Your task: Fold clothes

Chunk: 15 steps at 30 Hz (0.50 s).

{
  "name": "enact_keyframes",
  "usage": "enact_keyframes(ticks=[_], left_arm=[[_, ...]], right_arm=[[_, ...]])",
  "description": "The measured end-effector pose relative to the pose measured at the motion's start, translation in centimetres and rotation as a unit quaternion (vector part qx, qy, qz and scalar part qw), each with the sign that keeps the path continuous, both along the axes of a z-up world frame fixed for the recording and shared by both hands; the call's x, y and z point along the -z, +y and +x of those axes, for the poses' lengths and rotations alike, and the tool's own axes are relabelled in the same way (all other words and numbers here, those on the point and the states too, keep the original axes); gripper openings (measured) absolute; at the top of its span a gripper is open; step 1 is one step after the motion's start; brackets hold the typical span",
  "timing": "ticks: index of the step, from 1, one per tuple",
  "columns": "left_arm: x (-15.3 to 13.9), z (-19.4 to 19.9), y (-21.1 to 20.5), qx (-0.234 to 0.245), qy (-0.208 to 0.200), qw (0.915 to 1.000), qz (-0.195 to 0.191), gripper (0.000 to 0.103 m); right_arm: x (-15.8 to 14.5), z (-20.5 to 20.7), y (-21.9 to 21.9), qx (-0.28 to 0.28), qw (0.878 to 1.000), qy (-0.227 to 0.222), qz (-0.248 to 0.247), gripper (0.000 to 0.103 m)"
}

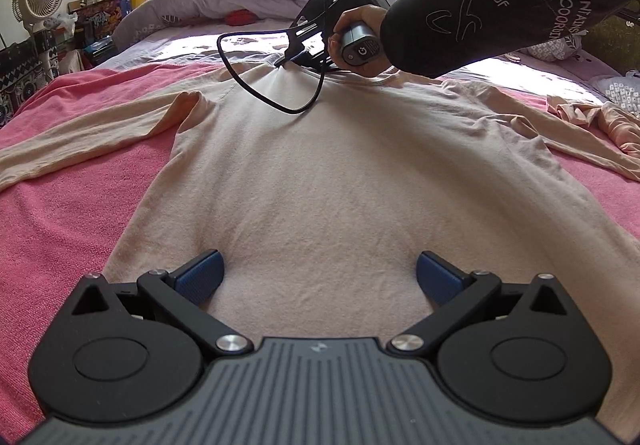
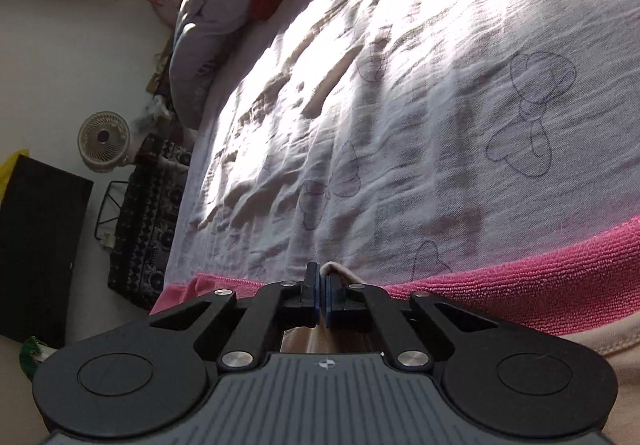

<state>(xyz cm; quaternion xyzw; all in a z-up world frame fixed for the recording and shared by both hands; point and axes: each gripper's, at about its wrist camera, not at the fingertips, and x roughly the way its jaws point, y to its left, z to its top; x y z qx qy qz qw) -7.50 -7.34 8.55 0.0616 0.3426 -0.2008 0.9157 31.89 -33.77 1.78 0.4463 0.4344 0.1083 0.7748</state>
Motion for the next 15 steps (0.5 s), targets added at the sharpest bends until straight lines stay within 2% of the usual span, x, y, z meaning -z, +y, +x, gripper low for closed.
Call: enact_keyframes(ticks=[1, 3, 5, 6, 7, 9, 11, 13, 15], left_arm=[[0.0, 0.0, 0.0, 0.000, 0.000, 1.0000, 0.001, 0.103], [0.0, 0.0, -0.1, 0.000, 0.000, 1.0000, 0.003, 0.103], [0.0, 0.0, -0.1, 0.000, -0.001, 1.0000, 0.005, 0.103], [0.0, 0.0, -0.2, 0.000, -0.001, 1.0000, 0.006, 0.103], [0.0, 0.0, -0.2, -0.001, -0.001, 1.0000, 0.007, 0.103], [0.0, 0.0, -0.3, -0.001, -0.001, 1.0000, 0.008, 0.103], [0.1, 0.0, -0.3, -0.001, -0.002, 1.0000, 0.009, 0.103], [0.1, 0.0, -0.3, -0.001, -0.002, 1.0000, 0.010, 0.103], [0.0, 0.0, -0.5, -0.001, -0.001, 0.9999, 0.013, 0.103]], right_arm=[[-0.4, -0.2, -0.2, -0.008, 1.000, 0.004, 0.003, 0.008], [-1.8, -0.9, -0.4, -0.028, 1.000, -0.002, -0.003, 0.023], [-3.5, -1.8, -0.4, -0.049, 0.998, -0.016, -0.023, 0.069], [-4.7, -2.2, -0.3, -0.058, 0.997, -0.023, -0.050, 0.080], [-5.8, -2.5, -0.2, -0.067, 0.994, -0.029, -0.079, 0.096], [-7.8, -3.1, -0.3, -0.084, 0.986, -0.035, -0.139, 0.100], [-9.3, -3.4, -1.4, -0.090, 0.981, -0.039, -0.167, 0.100], [-10.6, -4.0, -3.6, -0.055, 0.979, -0.037, -0.194, 0.100], [-11.9, -5.3, -5.7, -0.009, 0.969, -0.035, -0.246, 0.100]])
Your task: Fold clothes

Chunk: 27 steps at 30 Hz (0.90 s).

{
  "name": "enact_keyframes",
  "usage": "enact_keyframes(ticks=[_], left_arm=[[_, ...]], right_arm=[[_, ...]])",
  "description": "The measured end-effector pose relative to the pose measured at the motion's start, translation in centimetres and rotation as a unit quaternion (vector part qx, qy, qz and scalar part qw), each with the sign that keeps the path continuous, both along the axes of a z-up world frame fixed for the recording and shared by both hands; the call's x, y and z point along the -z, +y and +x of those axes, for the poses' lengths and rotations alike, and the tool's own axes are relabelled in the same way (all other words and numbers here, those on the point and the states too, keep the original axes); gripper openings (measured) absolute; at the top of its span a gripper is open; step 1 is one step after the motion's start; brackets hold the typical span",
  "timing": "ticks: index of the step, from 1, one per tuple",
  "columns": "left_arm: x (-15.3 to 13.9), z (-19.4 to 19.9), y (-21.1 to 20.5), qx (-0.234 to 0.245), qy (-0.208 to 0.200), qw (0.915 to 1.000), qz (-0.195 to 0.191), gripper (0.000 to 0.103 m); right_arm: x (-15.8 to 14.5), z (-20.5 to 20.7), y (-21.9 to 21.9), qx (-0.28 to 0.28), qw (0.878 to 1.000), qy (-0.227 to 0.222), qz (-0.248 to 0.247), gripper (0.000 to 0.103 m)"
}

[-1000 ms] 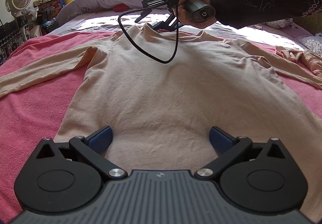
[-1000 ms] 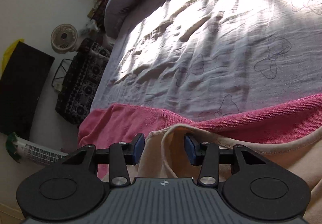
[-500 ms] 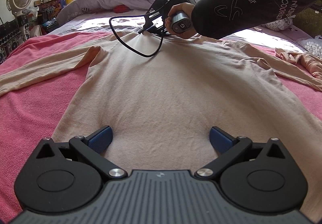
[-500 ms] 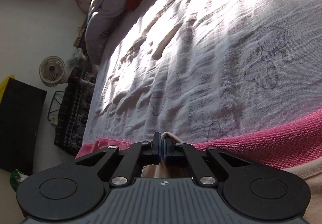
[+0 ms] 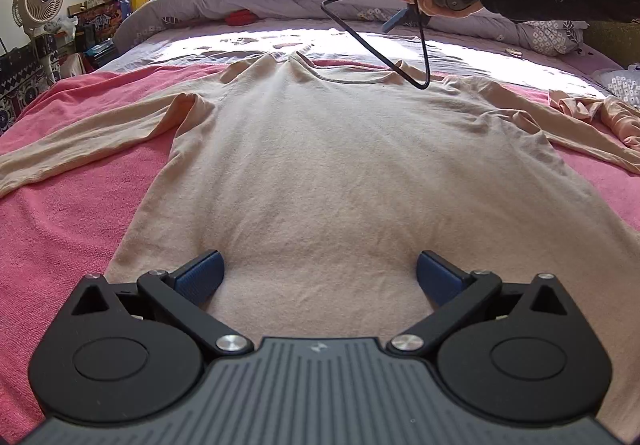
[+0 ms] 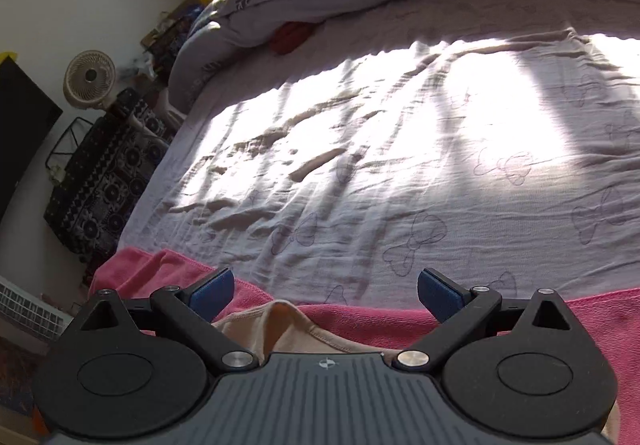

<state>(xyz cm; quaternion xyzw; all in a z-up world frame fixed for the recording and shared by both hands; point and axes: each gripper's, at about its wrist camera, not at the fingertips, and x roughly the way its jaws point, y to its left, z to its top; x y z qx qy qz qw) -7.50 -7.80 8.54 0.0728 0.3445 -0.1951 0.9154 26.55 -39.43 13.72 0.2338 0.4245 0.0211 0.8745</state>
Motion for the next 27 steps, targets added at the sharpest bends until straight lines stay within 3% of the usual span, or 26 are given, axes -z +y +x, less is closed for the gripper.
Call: enact_keyframes(ticks=[2, 5, 8, 10, 12, 14, 16, 17, 18, 20, 24, 27], left_arm=[[-0.2, 0.3, -0.3, 0.000, 0.009, 0.9999, 0.010, 0.103], [-1.7, 2.7, -0.6, 0.005, 0.077, 0.9969, 0.016, 0.102], [-4.4, 7.8, 0.6, -0.008, 0.141, 0.9838, -0.110, 0.102], [-6.1, 11.2, 1.4, -0.016, 0.182, 0.9640, -0.193, 0.102], [-6.7, 15.9, 0.4, 0.001, 0.206, 0.9377, -0.280, 0.102], [-7.0, 20.5, -2.2, 0.033, 0.207, 0.9247, -0.318, 0.102], [-6.6, 24.8, -5.5, 0.063, 0.210, 0.9166, -0.334, 0.102], [-6.2, 26.8, -7.1, 0.075, 0.216, 0.9112, -0.343, 0.102], [-5.4, 29.2, -9.1, 0.080, 0.236, 0.9028, -0.350, 0.102], [-3.8, 32.4, -12.0, 0.072, 0.271, 0.8942, -0.349, 0.102], [-0.9, 35.2, -16.9, 0.055, 0.303, 0.8966, -0.318, 0.102], [0.4, 35.8, -19.6, 0.059, 0.316, 0.8996, -0.295, 0.097]], right_arm=[[-0.9, -2.4, -1.8, 0.040, 0.997, -0.004, -0.062, 0.100], [-0.6, -8.1, -4.0, 0.077, 0.983, 0.004, -0.166, 0.100], [1.0, -15.0, -6.3, 0.102, 0.961, 0.040, -0.253, 0.100], [2.7, -19.5, -8.0, 0.113, 0.949, 0.086, -0.282, 0.100], [4.3, -24.1, -9.7, 0.125, 0.935, 0.136, -0.301, 0.100], [5.6, -28.0, -11.3, 0.150, 0.928, 0.170, -0.297, 0.100], [6.4, -31.5, -12.8, 0.181, 0.930, 0.170, -0.270, 0.103], [6.6, -33.1, -13.7, 0.200, 0.937, 0.152, -0.242, 0.103], [6.8, -34.3, -14.3, 0.215, 0.942, 0.135, -0.220, 0.103], [7.3, -35.9, -14.8, 0.235, 0.946, 0.101, -0.200, 0.103], [8.2, -36.8, -13.5, 0.229, 0.943, 0.053, -0.237, 0.103], [8.6, -37.7, -13.5, 0.239, 0.943, 0.023, -0.231, 0.103]])
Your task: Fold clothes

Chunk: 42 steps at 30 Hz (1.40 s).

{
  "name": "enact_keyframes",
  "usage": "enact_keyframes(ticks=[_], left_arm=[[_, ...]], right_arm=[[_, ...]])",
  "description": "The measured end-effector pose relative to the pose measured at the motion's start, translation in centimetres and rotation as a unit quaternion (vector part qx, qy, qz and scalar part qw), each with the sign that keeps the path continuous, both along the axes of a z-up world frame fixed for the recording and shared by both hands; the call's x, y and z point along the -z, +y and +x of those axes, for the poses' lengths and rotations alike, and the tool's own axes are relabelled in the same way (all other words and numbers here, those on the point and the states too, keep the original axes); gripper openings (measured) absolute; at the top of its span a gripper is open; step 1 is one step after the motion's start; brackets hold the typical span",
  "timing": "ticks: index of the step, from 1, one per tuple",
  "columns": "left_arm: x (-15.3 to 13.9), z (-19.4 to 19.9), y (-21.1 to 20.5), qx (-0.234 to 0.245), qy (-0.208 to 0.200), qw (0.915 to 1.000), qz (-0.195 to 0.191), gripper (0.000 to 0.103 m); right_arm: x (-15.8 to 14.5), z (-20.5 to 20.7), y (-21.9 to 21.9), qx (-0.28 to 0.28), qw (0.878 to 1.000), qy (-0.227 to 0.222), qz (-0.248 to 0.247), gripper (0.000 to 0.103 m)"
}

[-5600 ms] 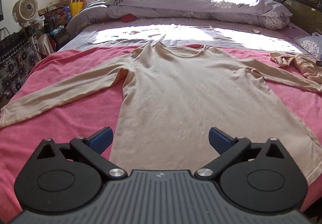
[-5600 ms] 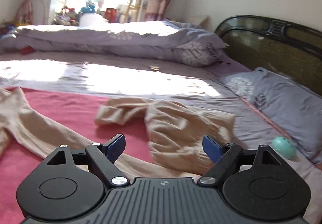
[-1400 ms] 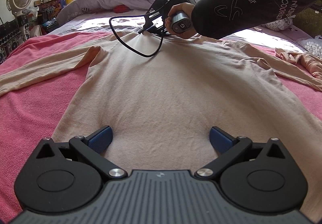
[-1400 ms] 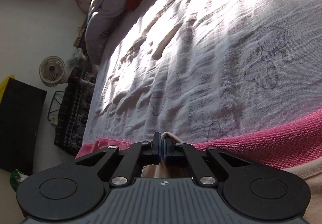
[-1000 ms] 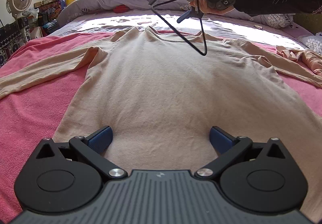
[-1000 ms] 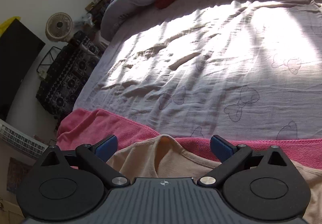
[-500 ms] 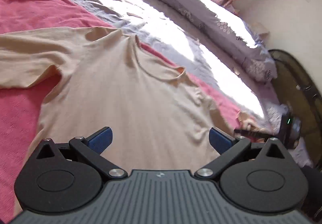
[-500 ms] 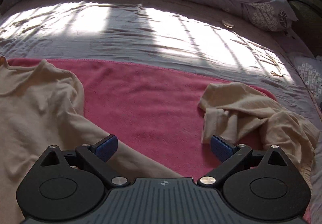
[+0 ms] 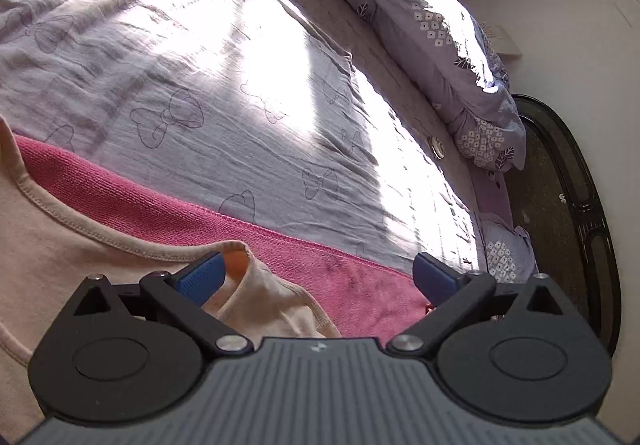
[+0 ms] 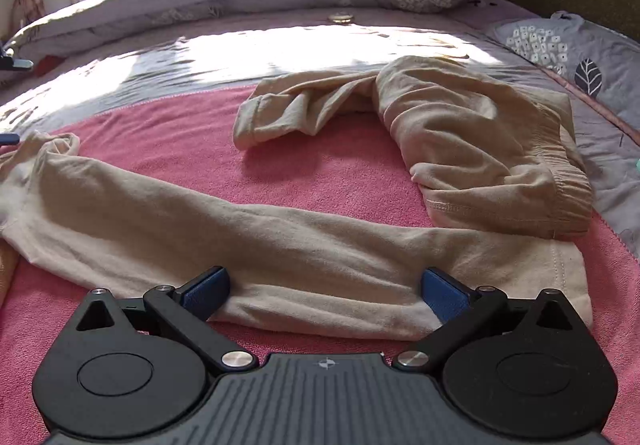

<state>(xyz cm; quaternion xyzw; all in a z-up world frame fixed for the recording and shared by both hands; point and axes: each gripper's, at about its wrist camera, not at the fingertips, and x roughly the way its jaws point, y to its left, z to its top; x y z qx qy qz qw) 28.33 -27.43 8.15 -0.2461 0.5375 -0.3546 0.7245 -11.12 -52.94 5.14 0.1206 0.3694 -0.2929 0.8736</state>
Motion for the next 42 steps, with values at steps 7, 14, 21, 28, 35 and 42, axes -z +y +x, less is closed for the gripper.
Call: enact_keyframes(ticks=[7, 14, 21, 28, 35, 42], left_arm=[[1.0, -0.7, -2.4, 0.039, 0.011, 0.9985, 0.037, 0.079], [1.7, 1.1, -1.9, 0.006, 0.013, 0.9982, 0.058, 0.056], [2.0, 1.4, -1.9, -0.007, 0.013, 0.9982, 0.058, 0.056], [1.4, 1.7, -1.8, -0.045, 0.047, 0.9962, 0.059, 0.058], [-1.9, 1.5, -1.0, -0.057, 0.022, 0.9944, 0.086, 0.072], [-2.9, -1.3, 0.7, -0.084, 0.011, 0.9882, 0.127, 0.073]], right_arm=[[0.2, -0.4, -0.1, -0.001, 1.000, -0.026, -0.003, 0.103], [0.5, 0.0, -0.5, 0.000, 1.000, -0.029, -0.005, 0.103], [0.5, 0.1, -0.5, 0.001, 1.000, -0.029, -0.007, 0.103], [0.1, 0.3, -0.5, 0.002, 1.000, -0.016, -0.005, 0.103], [-5.0, -3.2, 0.1, 0.065, 0.997, -0.027, -0.026, 0.103], [-4.5, -10.6, -6.2, 0.225, 0.969, -0.071, 0.076, 0.101]])
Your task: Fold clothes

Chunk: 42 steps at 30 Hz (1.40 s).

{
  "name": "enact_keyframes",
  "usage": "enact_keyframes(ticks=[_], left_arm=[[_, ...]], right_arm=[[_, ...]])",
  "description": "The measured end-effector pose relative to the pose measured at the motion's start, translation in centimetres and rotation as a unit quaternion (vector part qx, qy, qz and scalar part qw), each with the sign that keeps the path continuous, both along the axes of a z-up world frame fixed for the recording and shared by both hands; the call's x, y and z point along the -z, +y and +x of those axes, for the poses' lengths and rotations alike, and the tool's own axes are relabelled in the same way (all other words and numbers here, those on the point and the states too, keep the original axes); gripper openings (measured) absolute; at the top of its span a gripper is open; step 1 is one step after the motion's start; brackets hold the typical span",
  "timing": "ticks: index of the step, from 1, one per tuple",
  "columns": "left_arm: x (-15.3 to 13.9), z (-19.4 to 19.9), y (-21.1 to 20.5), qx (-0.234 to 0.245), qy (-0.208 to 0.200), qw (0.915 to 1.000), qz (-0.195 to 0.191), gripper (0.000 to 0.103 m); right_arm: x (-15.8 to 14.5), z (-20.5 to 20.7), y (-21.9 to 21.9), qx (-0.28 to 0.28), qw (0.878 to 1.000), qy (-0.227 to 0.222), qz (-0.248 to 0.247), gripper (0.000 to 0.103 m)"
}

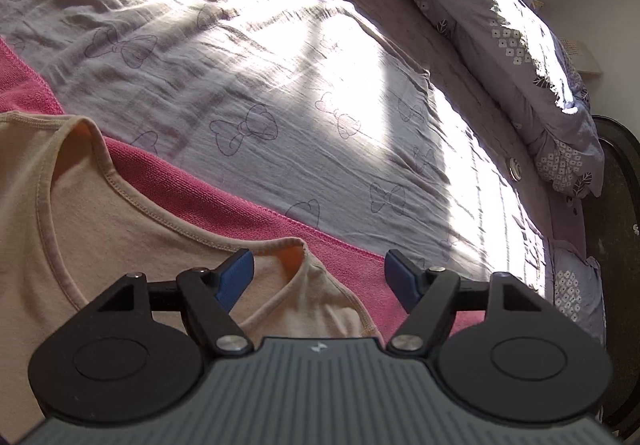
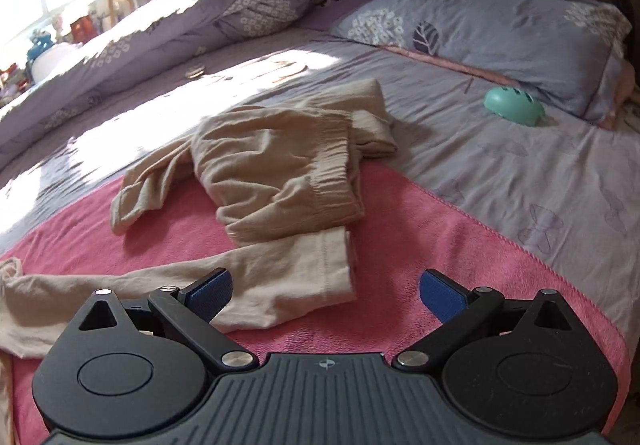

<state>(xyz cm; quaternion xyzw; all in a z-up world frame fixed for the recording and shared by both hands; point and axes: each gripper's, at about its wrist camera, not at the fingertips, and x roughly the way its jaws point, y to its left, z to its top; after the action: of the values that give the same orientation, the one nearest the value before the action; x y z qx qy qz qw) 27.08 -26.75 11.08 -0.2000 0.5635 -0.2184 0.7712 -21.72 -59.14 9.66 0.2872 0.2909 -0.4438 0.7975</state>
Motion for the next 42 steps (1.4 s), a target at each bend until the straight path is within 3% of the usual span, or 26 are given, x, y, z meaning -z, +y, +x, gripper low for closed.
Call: enact_keyframes(ticks=[3, 6, 8, 10, 13, 16, 18, 21, 23, 25, 27, 28, 29, 31, 35, 38, 39, 41, 42], left_arm=[[-0.8, -3.7, 0.8, 0.044, -0.039, 0.9966, 0.058, 0.073], [-1.4, -8.2, 1.6, 0.088, -0.081, 0.9849, 0.125, 0.074], [-1.3, -11.0, 2.1, 0.112, -0.097, 0.9763, 0.157, 0.076], [-1.0, -13.8, 2.2, 0.146, -0.108, 0.9652, 0.188, 0.078], [-0.2, -17.2, 1.5, 0.194, -0.126, 0.9426, 0.241, 0.079], [0.4, -18.8, 0.8, 0.222, -0.130, 0.9332, 0.251, 0.080], [0.8, -19.4, 0.4, 0.227, -0.135, 0.9314, 0.250, 0.085], [1.4, -19.9, 0.0, 0.231, -0.148, 0.9268, 0.257, 0.092], [1.9, -20.3, -0.2, 0.234, -0.160, 0.9229, 0.261, 0.099], [2.2, -20.3, -0.1, 0.232, -0.169, 0.9232, 0.256, 0.103], [2.5, -20.3, 0.2, 0.227, -0.176, 0.9256, 0.247, 0.103], [2.8, -20.4, 0.5, 0.223, -0.187, 0.9264, 0.239, 0.103], [2.9, -20.7, 0.6, 0.223, -0.200, 0.9249, 0.235, 0.103], [3.2, -21.5, 1.1, 0.217, -0.230, 0.9217, 0.225, 0.103], [4.1, -23.3, 2.5, 0.194, -0.293, 0.9154, 0.196, 0.103], [4.2, -23.6, 2.6, 0.183, -0.306, 0.9151, 0.188, 0.103], [4.2, -23.6, 2.7, 0.182, -0.308, 0.9152, 0.186, 0.103], [4.2, -23.6, 2.8, 0.180, -0.310, 0.9150, 0.184, 0.103], [4.2, -23.6, 2.8, 0.180, -0.311, 0.9152, 0.183, 0.103]], right_arm=[[1.4, -1.0, -2.3, 0.037, 0.994, -0.064, 0.074, 0.091], [2.2, -0.9, -3.8, 0.051, 0.986, -0.099, 0.122, 0.058], [2.3, 0.0, -4.5, 0.041, 0.980, -0.111, 0.157, 0.007], [1.6, 0.7, -5.1, 0.033, 0.974, -0.135, 0.182, 0.008], [-2.7, 1.1, -5.9, 0.024, 0.971, -0.186, 0.151, 0.008], [-8.2, -0.2, -5.9, 0.003, 0.964, -0.253, 0.080, 0.008], [-10.4, -1.3, -5.5, -0.008, 0.964, -0.265, 0.036, 0.007], [-8.3, -3.3, -5.9, 0.028, 0.974, -0.219, 0.049, 0.008], [-5.0, -4.3, -6.5, 0.058, 0.978, -0.177, 0.094, 0.009], [-1.1, -5.1, -6.8, 0.086, 0.974, -0.140, 0.153, 0.011], [1.7, -5.6, -5.7, 0.099, 0.961, -0.163, 0.198, 0.015], [2.5, -5.7, -5.1, 0.103, 0.955, -0.181, 0.211, 0.024], [2.9, -5.4, -4.5, 0.102, 0.951, -0.198, 0.214, 0.041], [3.5, -4.1, -3.8, 0.100, 0.945, -0.226, 0.215, 0.064], [4.3, -0.4, -4.2, 0.099, 0.942, -0.246, 0.207, 0.064], [4.6, 2.3, -5.5, 0.117, 0.942, -0.240, 0.204, 0.062], [4.5, 3.1, -5.9, 0.121, 0.943, -0.235, 0.204, 0.057], [3.8, 4.1, -6.3, 0.122, 0.948, -0.215, 0.199, 0.029], [3.3, 4.2, -6.2, 0.124, 0.950, -0.208, 0.196, 0.028]])
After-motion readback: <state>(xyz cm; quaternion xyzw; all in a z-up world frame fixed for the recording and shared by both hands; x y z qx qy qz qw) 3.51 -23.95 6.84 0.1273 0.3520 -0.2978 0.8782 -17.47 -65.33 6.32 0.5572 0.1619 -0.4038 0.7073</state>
